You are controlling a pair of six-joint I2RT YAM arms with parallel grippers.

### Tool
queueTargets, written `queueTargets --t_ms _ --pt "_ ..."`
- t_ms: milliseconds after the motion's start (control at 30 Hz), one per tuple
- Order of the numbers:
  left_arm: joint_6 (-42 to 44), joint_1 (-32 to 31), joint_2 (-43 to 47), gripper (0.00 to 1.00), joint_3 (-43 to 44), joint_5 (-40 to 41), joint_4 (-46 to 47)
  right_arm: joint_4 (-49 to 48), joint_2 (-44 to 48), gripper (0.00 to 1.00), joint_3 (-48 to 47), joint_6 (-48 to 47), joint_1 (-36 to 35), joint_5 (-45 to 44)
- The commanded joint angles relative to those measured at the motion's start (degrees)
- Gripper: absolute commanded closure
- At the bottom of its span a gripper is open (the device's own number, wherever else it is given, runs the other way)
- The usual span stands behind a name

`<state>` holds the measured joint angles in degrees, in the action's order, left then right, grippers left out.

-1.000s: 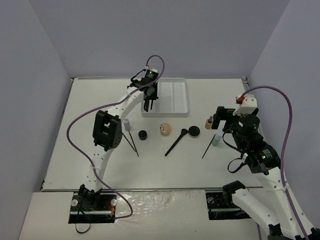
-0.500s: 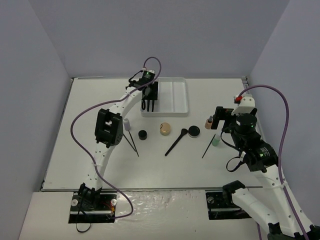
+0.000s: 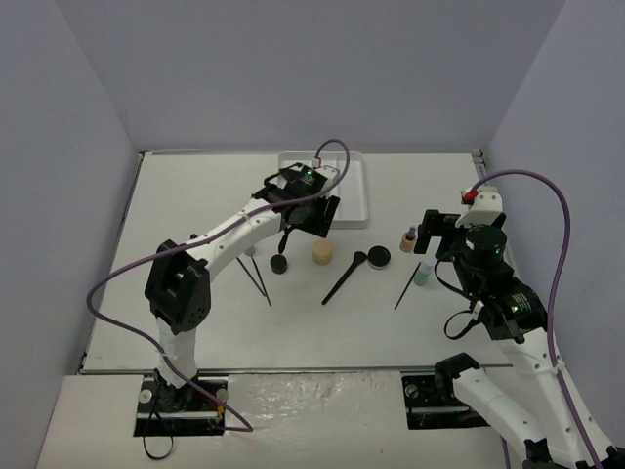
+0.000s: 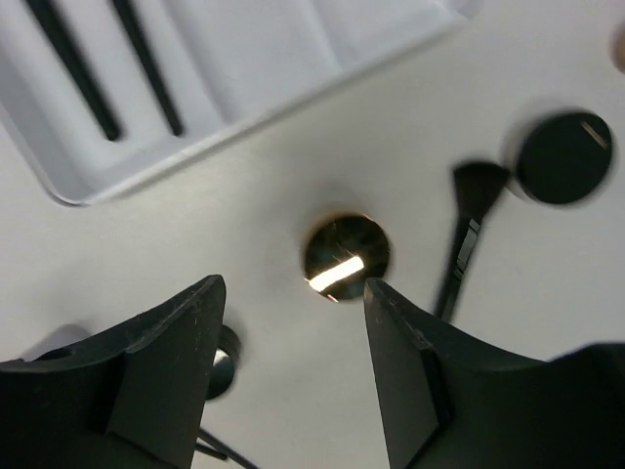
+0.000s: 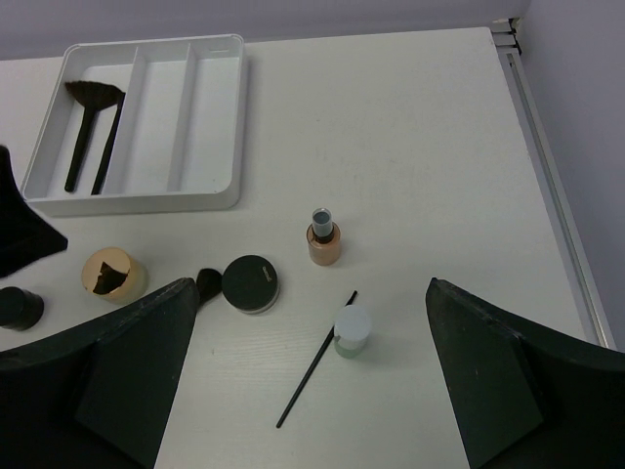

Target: Organize the makeup

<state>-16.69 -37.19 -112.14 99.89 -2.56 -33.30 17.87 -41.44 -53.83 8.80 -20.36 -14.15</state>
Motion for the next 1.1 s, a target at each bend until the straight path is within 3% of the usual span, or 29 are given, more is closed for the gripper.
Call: queueTargets --t_ms 0,233,533,667,800,933,967,1067 --pt "0.39 -8.02 8.05 0.44 -6.69 -0.59 1.46 -3.06 0.87 0.00 0.17 -0.05 -0.38 -0.96" --pt "-3.71 -14.24 7.68 0.41 -14.42 0.07 5.93 -3.04 1.49 0.00 0.13 -0.54 -0.38 -0.81" --pt "-4.33 -16.07 -2.50 0.42 -11.44 -0.24 8.33 -2.50 3.54 0.00 0.56 0.15 -0.38 -0.10" --pt "-4.21 -16.15 -5.69 0.48 -10.34 -1.11 8.27 -1.98 4.59 0.00 0.74 0.42 -0.38 -0.26" --pt "-4.67 -16.51 -6.16 0.56 -11.38 -0.70 8.43 -1.43 5.06 0.00 0.57 0.52 -0.38 -0.35" --pt "-6.84 -17.07 -3.76 0.93 -16.80 0.22 9.31 -1.11 5.65 0.00 0.80 0.61 -0.38 -0.96" --pt "-7.41 -17.12 -2.73 0.97 -18.25 0.21 9.70 -1.08 5.67 0.00 0.93 0.67 -0.38 -1.00" --pt "-8.37 -17.12 0.99 1.00 -20.90 0.45 9.69 -1.08 5.40 0.00 1.13 0.86 -0.38 -0.88"
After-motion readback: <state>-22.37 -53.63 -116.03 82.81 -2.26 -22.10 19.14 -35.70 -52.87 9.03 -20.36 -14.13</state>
